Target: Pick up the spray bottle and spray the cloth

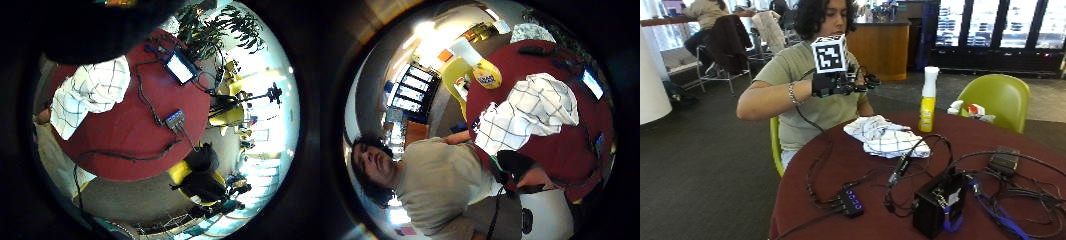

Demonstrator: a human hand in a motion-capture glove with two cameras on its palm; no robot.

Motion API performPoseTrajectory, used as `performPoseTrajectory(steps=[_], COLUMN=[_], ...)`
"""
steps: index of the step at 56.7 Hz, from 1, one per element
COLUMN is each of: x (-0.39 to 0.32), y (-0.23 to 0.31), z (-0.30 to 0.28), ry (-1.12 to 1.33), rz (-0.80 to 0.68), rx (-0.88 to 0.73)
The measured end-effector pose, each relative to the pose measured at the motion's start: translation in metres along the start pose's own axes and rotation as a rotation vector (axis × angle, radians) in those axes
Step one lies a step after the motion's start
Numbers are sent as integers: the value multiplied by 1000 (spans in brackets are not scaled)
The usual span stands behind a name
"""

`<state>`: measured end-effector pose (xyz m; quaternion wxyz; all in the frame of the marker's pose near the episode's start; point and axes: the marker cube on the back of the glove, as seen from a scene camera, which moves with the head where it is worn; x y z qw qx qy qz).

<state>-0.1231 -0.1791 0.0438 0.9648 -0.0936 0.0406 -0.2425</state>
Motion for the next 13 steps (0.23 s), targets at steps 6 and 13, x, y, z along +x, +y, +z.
performPoseTrajectory(steps=[6, 13], x=[1, -4], y=[7, 11], z=[0, 0], ry=[87, 125], rz=[14, -2], rx=[-12, -23])
